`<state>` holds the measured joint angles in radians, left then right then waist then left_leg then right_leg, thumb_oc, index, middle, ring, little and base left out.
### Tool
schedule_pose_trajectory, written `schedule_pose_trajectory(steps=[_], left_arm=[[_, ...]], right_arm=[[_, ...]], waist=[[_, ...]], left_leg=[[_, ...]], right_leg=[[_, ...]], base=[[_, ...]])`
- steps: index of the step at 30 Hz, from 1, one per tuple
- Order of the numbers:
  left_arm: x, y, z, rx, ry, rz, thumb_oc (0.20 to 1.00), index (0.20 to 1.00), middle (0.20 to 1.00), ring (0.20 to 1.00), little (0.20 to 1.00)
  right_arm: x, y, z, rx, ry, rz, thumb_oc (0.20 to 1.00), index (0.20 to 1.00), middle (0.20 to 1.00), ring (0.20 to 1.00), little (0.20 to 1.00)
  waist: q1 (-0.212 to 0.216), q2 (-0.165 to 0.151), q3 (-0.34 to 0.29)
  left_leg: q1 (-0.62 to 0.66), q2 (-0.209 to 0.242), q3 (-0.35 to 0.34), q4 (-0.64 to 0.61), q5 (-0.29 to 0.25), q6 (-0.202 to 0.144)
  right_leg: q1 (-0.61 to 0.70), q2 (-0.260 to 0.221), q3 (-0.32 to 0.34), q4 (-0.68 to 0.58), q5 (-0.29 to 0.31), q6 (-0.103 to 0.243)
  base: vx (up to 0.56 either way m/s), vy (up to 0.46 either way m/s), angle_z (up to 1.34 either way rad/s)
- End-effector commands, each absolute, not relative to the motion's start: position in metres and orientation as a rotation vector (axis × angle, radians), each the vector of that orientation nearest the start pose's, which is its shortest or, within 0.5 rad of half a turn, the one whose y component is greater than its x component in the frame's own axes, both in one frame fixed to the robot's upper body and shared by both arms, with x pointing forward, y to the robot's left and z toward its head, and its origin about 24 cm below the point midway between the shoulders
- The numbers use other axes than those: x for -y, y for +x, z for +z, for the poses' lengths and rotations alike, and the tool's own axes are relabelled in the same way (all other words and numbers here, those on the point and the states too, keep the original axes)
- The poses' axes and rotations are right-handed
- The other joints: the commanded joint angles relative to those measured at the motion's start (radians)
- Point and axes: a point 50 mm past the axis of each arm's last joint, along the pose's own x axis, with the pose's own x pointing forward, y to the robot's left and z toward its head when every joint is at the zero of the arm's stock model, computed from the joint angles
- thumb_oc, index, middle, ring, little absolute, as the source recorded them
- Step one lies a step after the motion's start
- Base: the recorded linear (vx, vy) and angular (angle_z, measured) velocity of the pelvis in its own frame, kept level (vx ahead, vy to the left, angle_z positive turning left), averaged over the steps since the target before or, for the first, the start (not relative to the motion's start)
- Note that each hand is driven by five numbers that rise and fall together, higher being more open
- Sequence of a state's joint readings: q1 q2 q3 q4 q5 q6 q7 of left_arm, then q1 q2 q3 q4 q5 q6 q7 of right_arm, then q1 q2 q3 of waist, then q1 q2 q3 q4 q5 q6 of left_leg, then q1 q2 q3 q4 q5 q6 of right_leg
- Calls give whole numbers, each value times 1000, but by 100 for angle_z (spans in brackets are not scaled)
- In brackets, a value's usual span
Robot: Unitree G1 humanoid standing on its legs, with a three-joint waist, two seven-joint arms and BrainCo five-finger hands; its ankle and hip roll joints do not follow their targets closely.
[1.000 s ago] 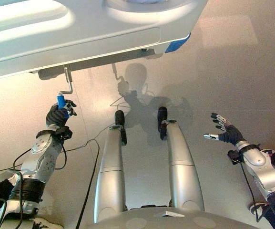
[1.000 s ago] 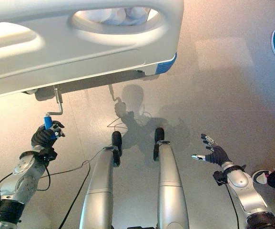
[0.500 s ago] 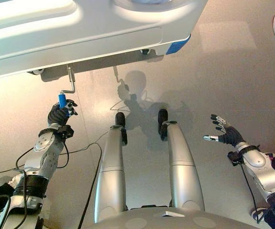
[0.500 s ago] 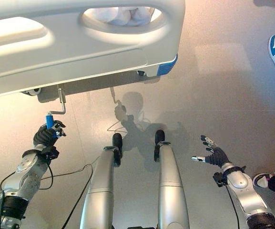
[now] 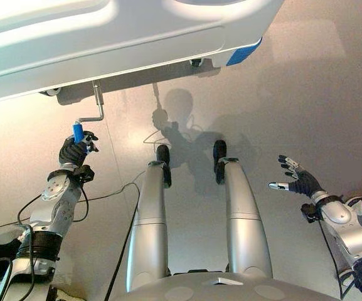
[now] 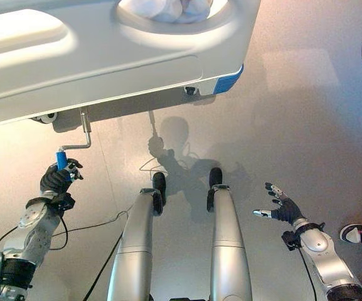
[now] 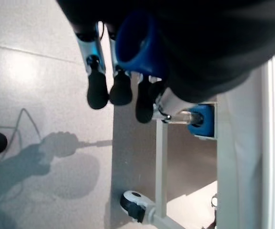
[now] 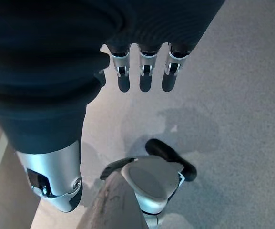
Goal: Raise the hospital bed
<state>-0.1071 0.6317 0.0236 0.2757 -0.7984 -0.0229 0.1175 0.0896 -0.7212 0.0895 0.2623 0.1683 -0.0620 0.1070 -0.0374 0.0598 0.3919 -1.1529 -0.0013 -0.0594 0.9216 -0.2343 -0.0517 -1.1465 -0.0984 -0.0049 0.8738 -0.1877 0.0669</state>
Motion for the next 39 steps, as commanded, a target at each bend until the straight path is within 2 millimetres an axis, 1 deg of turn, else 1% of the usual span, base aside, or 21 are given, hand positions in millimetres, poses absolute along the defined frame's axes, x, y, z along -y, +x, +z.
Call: schedule_pose_trajectory(steps=[1, 7, 11, 16, 19, 21, 27, 30, 31, 35, 38, 39], left_arm=[[-372, 207, 54, -114, -58, 571, 200, 200, 200, 200, 200], [-375, 210, 54, -114, -62, 589, 200, 200, 200, 200, 200], [-377, 213, 56, -108, -62, 605, 200, 200, 200, 200, 200], [-375, 224, 59, -96, -77, 613, 200, 200, 200, 200, 200], [-375, 229, 64, -76, -79, 618, 200, 200, 200, 200, 200], [-375, 236, 70, -57, -87, 625, 200, 200, 200, 200, 200], [-370, 250, 81, -10, -104, 621, 200, 200, 200, 200, 200], [-367, 256, 85, 4, -107, 615, 200, 200, 200, 200, 200], [-366, 259, 90, 16, -99, 608, 200, 200, 200, 200, 200], [-364, 266, 95, 25, -91, 601, 200, 200, 200, 200, 200], [-364, 271, 95, 9, -88, 599, 200, 200, 200, 200, 200], [-364, 272, 97, 15, -85, 597, 200, 200, 200, 200, 200]], right_arm=[[297, 213, 13, -360, -548, 99, 1000, 1000, 1000, 1000, 1000], [298, 214, 15, -359, -551, 101, 1000, 1000, 1000, 1000, 1000], [297, 218, 19, -343, -550, 101, 1000, 1000, 1000, 1000, 1000], [296, 223, 28, -313, -556, 106, 1000, 1000, 1000, 1000, 1000], [298, 225, 33, -298, -562, 101, 1000, 1000, 1000, 1000, 1000], [298, 228, 40, -273, -564, 98, 1000, 1000, 1000, 1000, 1000], [301, 232, 53, -240, -587, 92, 1000, 1000, 1000, 1000, 1000], [301, 233, 57, -229, -588, 87, 1000, 1000, 1000, 1000, 1000], [301, 234, 60, -221, -592, 87, 1000, 1000, 1000, 1000, 1000], [301, 235, 66, -207, -599, 95, 1000, 1000, 1000, 1000, 1000], [300, 235, 69, -197, -593, 102, 1000, 1000, 1000, 1000, 1000], [300, 235, 70, -192, -593, 104, 1000, 1000, 1000, 1000, 1000]], waist=[[12, -19, -52], [10, -23, -50], [9, -27, -41], [4, -39, -14], [2, -42, -1], [-2, -50, 21], [-8, -65, 65], [-10, -69, 75], [-13, -73, 83], [-19, -78, 93], [-25, -82, 98], [-27, -83, 100]], left_leg=[[-66, -100, 84, -90, 217, 41], [-85, -101, 86, -72, 217, 38], [-107, -101, 86, -53, 217, 37], [-144, -100, 97, 1, 213, 30], [-155, -99, 99, 17, 209, 28], [-176, -95, 111, 46, 201, 27], [-212, -87, 128, 98, 182, 28], [-227, -83, 134, 116, 168, 32], [-238, -80, 138, 134, 158, 35], [-259, -76, 146, 160, 148, 39], [-278, -69, 150, 180, 141, 40], [-283, -67, 151, 185, 139, 41]], right_leg=[[-16, 15, -43, -69, 167, 56], [-35, 18, -41, -56, 170, 56], [-52, 21, -42, -45, 176, 56], [-88, 27, -42, 1, 166, 47], [-103, 29, -43, 20, 159, 43], [-127, 31, -42, 47, 156, 39], [-168, 31, -41, 98, 153, 33], [-185, 31, -39, 118, 146, 30], [-198, 32, -37, 139, 143, 29], [-225, 35, -37, 166, 133, 22], [-247, 37, -36, 190, 123, 16], [-254, 40, -35, 199, 122, 15]], base=[[0, 0, 0], [0, 0, 0], [-10, 8, -5], [-15, 11, -6], [-13, 14, -3], [-24, 28, -5], [-20, 14, -8], [0, 0, 0], [0, 0, 0], [0, 0, 0], [4, -1, -1], [0, 0, 0]])
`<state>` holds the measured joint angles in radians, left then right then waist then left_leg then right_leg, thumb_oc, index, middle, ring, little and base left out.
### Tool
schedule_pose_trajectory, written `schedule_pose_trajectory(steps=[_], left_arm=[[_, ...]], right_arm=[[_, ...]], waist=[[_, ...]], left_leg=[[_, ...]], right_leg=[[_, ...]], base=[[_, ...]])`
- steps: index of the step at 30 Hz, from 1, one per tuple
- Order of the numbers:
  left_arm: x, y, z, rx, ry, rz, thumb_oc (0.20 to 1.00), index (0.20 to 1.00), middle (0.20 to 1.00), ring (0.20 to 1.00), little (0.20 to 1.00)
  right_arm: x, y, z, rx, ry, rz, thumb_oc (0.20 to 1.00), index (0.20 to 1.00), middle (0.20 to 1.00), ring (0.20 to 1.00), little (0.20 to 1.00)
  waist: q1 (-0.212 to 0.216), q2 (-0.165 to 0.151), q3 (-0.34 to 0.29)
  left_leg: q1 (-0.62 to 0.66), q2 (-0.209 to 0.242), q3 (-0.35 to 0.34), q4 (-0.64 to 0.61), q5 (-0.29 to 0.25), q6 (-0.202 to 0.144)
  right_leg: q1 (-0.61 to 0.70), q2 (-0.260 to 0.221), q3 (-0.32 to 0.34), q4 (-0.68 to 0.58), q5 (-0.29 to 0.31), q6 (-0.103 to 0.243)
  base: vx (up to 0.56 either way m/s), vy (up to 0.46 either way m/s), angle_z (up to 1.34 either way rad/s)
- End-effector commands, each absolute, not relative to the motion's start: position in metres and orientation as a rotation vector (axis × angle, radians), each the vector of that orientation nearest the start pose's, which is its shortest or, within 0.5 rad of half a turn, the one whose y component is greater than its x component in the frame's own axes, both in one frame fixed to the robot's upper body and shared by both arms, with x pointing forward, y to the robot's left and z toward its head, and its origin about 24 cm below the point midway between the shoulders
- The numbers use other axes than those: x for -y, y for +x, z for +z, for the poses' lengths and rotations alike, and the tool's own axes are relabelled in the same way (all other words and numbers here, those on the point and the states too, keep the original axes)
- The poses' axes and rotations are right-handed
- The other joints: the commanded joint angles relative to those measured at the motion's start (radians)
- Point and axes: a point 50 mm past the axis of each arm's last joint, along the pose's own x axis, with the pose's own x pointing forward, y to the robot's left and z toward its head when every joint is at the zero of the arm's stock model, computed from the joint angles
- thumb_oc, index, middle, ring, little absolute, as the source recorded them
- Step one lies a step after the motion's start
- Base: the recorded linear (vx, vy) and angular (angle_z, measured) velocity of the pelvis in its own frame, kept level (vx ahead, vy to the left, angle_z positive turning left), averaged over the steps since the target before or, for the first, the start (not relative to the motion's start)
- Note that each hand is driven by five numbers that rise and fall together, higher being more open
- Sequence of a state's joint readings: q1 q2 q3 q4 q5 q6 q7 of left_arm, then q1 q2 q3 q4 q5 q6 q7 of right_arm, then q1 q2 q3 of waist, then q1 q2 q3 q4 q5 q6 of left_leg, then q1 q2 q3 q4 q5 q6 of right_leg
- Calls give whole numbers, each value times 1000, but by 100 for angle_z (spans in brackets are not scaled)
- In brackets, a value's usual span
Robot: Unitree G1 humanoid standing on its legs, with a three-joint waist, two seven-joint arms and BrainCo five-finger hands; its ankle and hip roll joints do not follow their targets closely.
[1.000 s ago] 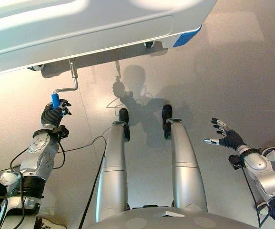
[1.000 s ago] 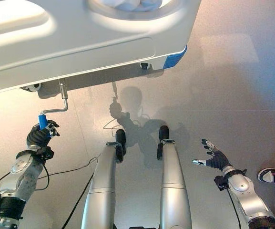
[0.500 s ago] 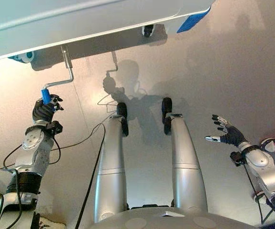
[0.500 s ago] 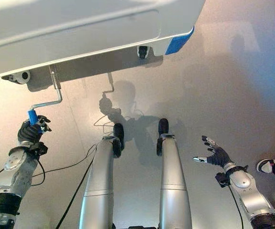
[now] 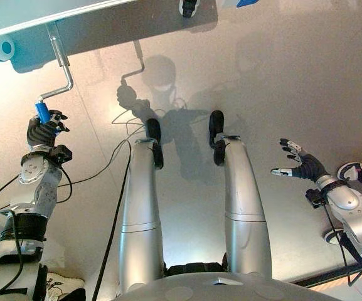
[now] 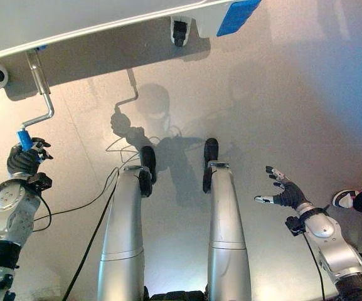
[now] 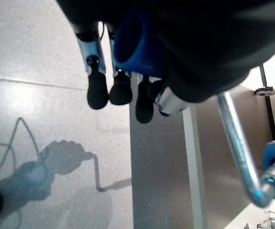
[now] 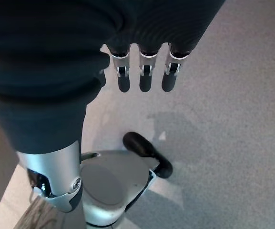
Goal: Raise the hospital bed
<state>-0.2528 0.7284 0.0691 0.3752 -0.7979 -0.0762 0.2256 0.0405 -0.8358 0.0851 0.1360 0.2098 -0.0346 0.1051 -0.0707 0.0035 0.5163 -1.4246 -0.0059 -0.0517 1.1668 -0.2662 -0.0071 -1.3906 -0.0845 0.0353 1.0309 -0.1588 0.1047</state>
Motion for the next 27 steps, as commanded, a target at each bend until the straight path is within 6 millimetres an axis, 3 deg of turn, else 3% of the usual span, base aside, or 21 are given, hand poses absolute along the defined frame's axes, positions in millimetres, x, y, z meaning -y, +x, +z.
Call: schedule_pose_trajectory(steps=[1, 16, 23, 27], left_arm=[[-363, 274, 100, 24, -80, 589, 200, 200, 200, 200, 200], [-352, 297, 124, 66, -38, 530, 200, 200, 200, 200, 200], [-345, 303, 126, 71, -39, 507, 200, 200, 200, 200, 200], [-332, 310, 124, 71, -47, 460, 200, 200, 200, 200, 200]], right_arm=[[300, 234, 72, -188, -591, 106, 1000, 1000, 1000, 1000, 1000], [292, 232, 82, -124, -534, 113, 1000, 1000, 1000, 1000, 1000], [290, 231, 85, -108, -520, 114, 1000, 1000, 1000, 1000, 1000], [288, 230, 83, -108, -504, 118, 1000, 1000, 1000, 1000, 1000]], waist=[[5, -27, -24], [-31, -26, -36], [-48, -29, -33], [-59, -31, -36]], left_leg=[[-18, -62, 146, -55, 167, -3], [-130, -28, 166, 34, 124, 2], [-144, -16, 170, 56, 114, 1], [-145, -9, 175, 66, 114, -1]], right_leg=[[-17, 27, -74, 46, 90, -24], [-140, 49, -67, 135, 39, -46], [-162, 58, -62, 164, 24, -54], [-171, 68, -60, 184, 16, -60]], base=[[10, -35, -1], [18, -34, -1], [9, -43, -2], [7, -51, -3]])
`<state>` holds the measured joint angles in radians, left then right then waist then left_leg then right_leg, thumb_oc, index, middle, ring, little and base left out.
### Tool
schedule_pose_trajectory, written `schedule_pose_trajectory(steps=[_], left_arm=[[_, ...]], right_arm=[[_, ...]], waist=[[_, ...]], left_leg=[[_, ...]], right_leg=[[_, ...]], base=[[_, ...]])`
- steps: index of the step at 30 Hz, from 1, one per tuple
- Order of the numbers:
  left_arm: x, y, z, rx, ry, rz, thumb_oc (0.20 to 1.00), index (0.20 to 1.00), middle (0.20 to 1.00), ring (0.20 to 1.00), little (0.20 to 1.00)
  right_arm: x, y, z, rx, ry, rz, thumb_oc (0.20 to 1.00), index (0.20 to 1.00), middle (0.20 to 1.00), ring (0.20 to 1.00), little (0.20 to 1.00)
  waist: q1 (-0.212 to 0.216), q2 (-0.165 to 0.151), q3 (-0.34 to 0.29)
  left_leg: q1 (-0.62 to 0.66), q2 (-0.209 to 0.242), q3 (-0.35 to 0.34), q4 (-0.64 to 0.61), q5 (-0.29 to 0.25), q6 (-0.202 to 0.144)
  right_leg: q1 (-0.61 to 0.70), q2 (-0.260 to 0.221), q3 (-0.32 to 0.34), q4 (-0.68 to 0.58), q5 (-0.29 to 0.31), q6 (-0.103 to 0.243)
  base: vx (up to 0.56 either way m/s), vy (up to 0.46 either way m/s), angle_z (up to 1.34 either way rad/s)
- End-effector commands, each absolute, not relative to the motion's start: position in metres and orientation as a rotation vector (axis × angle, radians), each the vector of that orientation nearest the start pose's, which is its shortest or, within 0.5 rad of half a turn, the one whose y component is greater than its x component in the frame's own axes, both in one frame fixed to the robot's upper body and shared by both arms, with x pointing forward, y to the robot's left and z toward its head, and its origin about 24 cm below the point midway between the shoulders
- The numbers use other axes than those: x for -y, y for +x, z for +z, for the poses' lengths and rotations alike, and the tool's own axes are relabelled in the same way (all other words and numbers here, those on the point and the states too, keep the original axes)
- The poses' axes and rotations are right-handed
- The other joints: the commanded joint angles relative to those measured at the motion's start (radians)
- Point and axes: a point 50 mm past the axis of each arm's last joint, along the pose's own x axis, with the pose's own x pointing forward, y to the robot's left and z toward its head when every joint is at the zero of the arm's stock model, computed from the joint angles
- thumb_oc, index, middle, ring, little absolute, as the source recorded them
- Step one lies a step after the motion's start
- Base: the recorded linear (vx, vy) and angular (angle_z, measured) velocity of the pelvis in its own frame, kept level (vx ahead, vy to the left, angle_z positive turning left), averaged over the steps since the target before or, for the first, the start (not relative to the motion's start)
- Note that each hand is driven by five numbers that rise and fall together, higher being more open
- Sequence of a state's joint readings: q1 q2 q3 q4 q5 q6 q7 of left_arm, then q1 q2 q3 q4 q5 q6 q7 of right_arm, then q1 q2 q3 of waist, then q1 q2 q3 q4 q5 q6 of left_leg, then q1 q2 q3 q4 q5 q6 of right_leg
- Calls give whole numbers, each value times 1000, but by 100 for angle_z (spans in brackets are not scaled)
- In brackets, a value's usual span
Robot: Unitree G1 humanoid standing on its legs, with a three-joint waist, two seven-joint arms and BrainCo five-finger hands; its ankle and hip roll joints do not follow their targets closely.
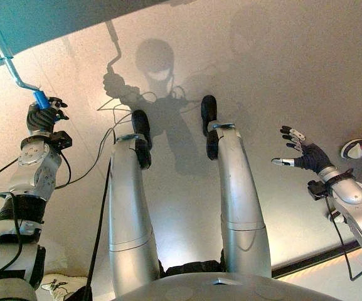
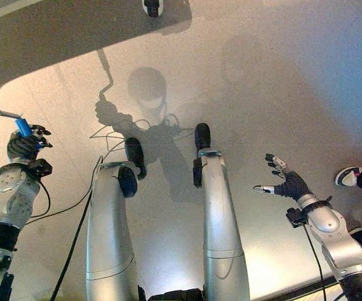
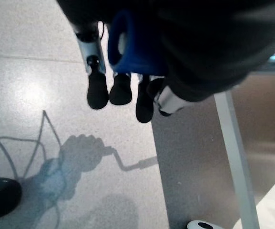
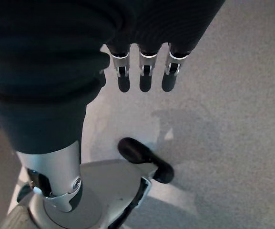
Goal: Raise the hospital bed
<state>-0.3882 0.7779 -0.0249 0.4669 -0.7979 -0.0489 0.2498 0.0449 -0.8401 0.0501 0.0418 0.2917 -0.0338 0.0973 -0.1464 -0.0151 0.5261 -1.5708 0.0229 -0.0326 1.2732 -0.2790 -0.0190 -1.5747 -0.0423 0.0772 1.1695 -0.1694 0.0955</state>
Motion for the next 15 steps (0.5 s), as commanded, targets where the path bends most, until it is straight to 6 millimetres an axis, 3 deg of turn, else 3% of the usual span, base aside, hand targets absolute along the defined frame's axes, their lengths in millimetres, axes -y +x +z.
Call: schedule_pose_trajectory(steps=[1, 15], left_arm=[[-329, 311, 124, 70, -44, 446, 200, 200, 200, 200, 200], [-293, 316, 125, 104, -43, 278, 200, 200, 200, 200, 200]], right_arm=[[288, 230, 83, -108, -505, 118, 1000, 1000, 1000, 1000, 1000], [291, 227, 75, -150, -507, 130, 1000, 1000, 1000, 1000, 1000]], waist=[[15, -12, -51], [-4, 6, -107]], left_leg=[[1, -36, 156, -39, 128, 10], [2, -35, 137, -40, 150, -6]], right_leg=[[12, 28, -102, 45, 27, -52], [15, 49, -110, 48, 40, -60]], base=[[13, -54, -4], [16, -44, 0]])
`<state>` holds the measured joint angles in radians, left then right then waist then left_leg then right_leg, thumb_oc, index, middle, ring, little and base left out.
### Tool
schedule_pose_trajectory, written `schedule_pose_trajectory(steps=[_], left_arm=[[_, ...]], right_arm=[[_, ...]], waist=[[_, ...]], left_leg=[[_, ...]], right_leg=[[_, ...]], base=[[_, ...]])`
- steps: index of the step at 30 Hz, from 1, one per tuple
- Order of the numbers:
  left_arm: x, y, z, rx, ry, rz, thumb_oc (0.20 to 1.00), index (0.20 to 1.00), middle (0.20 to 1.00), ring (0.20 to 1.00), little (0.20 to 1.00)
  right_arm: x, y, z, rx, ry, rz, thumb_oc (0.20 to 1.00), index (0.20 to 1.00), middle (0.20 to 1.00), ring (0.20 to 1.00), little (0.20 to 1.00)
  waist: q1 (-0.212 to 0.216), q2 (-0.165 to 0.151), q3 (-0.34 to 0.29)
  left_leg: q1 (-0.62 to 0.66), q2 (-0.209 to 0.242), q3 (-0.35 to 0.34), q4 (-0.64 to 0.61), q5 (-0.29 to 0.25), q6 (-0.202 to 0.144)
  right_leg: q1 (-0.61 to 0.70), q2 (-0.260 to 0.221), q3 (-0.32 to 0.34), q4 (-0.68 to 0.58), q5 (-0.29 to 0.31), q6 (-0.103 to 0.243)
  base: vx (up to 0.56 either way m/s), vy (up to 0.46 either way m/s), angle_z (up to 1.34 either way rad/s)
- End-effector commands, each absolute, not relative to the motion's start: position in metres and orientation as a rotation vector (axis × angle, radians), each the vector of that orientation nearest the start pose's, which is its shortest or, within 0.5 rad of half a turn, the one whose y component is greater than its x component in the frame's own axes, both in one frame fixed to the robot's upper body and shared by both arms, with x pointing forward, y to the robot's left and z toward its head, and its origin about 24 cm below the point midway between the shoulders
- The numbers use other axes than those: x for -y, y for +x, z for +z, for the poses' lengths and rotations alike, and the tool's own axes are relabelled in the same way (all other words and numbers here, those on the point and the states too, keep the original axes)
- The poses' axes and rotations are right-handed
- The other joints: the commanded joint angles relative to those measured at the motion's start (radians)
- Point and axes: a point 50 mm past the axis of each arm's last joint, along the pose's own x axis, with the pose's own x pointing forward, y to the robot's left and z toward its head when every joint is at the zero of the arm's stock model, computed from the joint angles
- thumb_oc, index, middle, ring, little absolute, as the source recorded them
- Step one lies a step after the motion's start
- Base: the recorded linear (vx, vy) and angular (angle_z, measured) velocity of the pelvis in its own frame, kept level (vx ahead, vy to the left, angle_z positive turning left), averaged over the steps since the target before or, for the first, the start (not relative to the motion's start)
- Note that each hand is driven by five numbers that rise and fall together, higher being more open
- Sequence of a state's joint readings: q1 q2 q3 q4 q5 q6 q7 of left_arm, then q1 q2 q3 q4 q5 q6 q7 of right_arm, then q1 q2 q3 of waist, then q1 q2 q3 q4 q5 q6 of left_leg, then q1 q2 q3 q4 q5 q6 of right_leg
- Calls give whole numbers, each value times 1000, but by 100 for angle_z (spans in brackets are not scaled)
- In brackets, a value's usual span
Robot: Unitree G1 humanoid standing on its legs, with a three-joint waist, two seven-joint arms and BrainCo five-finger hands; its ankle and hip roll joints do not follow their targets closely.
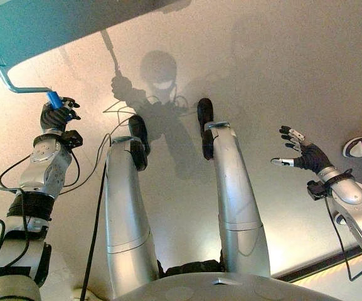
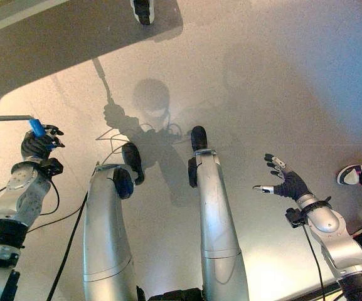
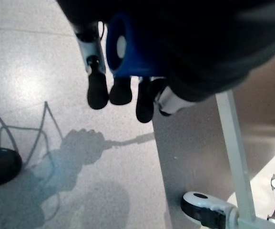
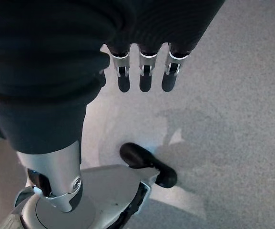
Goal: Raise the hospital bed
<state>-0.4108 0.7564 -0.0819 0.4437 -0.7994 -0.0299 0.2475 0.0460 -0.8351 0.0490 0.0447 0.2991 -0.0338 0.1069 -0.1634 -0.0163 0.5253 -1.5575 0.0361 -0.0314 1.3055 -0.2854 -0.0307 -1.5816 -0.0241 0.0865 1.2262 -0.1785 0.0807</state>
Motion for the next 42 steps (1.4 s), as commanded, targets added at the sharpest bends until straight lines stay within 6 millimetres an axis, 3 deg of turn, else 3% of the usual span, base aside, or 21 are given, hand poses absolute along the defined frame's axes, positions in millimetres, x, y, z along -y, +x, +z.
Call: schedule_pose_trajectory(steps=[1, 7, 19, 23, 29, 42], left_arm=[[-292, 315, 123, 101, -46, 273, 200, 200, 200, 200, 200], [-286, 305, 116, 94, -37, 221, 200, 200, 200, 200, 200], [-283, 272, 113, 107, -39, 113, 200, 200, 200, 200, 200], [-286, 263, 117, 126, -43, 99, 200, 200, 200, 200, 200], [-292, 250, 121, 137, -48, 90, 200, 200, 200, 200, 200], [-311, 221, 111, 92, -70, 135, 200, 200, 200, 200, 200]], right_arm=[[291, 226, 74, -155, -506, 130, 1000, 1000, 1000, 1000, 1000], [293, 222, 66, -191, -507, 139, 1000, 1000, 1000, 1000, 1000], [306, 214, 46, -297, -545, 127, 1000, 1000, 1000, 1000, 1000], [308, 214, 41, -319, -569, 126, 1000, 1000, 1000, 1000, 1000], [311, 210, 35, -345, -584, 129, 1000, 1000, 1000, 1000, 1000], [314, 200, 19, -399, -601, 137, 1000, 1000, 1000, 1000, 1000]], waist=[[13, 9, -110], [18, 23, -141], [57, 69, -217], [71, 82, -231], [91, 89, -248], [135, 98, -270]], left_leg=[[-9, -49, 135, -74, 158, 5], [17, -59, 122, -113, 177, -2], [156, -84, 75, -332, 245, -9], [211, -82, 60, -416, 260, -2], [227, -89, 45, -444, 270, 2], [321, -94, 13, -540, 300, 2]], right_leg=[[25, 31, -118, -10, 51, -45], [57, 29, -119, -42, 57, -44], [222, 16, -131, -225, 67, -28], [272, 14, -136, -290, 59, -28], [290, 13, -141, -306, 56, -26], [387, -20, -155, -364, 54, -10]], base=[[0, 0, 0], [14, -26, 1], [-10, -16, 8], [-41, 4, 12], [4, -1, 5], [19, 6, 5]])
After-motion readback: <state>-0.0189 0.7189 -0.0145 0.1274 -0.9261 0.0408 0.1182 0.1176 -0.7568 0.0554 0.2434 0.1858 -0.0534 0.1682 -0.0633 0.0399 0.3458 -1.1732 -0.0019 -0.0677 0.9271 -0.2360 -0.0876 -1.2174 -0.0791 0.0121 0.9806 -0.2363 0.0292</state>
